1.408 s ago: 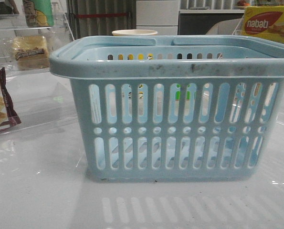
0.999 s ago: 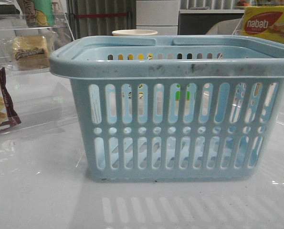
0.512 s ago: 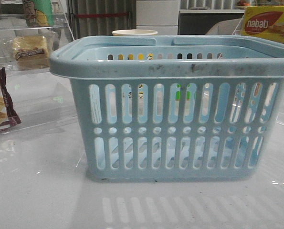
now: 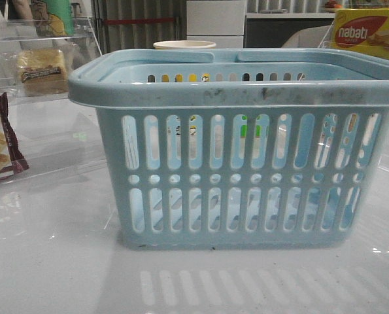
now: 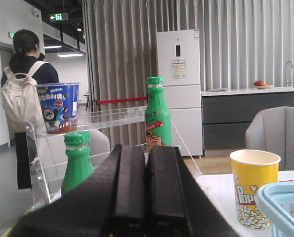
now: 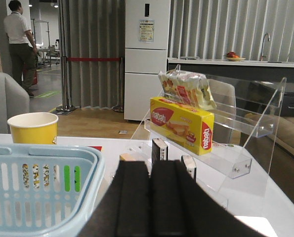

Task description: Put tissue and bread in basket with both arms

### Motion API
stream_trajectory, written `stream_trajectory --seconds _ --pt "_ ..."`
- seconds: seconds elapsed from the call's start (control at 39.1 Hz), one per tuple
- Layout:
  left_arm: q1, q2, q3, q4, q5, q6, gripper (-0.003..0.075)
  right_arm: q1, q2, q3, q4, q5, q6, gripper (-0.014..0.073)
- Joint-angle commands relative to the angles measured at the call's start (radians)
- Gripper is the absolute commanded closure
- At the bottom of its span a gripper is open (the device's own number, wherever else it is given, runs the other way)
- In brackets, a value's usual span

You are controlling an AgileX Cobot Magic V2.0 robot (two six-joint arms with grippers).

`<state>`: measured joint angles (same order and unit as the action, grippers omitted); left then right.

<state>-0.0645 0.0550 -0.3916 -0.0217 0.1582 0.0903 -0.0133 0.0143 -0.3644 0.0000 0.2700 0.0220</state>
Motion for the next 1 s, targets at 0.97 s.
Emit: stream_trajectory --seconds 0.97 --pt "0.003 0.426 -0.275 -0.031 0.470 -0.011 0.0596 -0.002 0.467 -0.283 -0.020 0.431 -0.002 0.0510"
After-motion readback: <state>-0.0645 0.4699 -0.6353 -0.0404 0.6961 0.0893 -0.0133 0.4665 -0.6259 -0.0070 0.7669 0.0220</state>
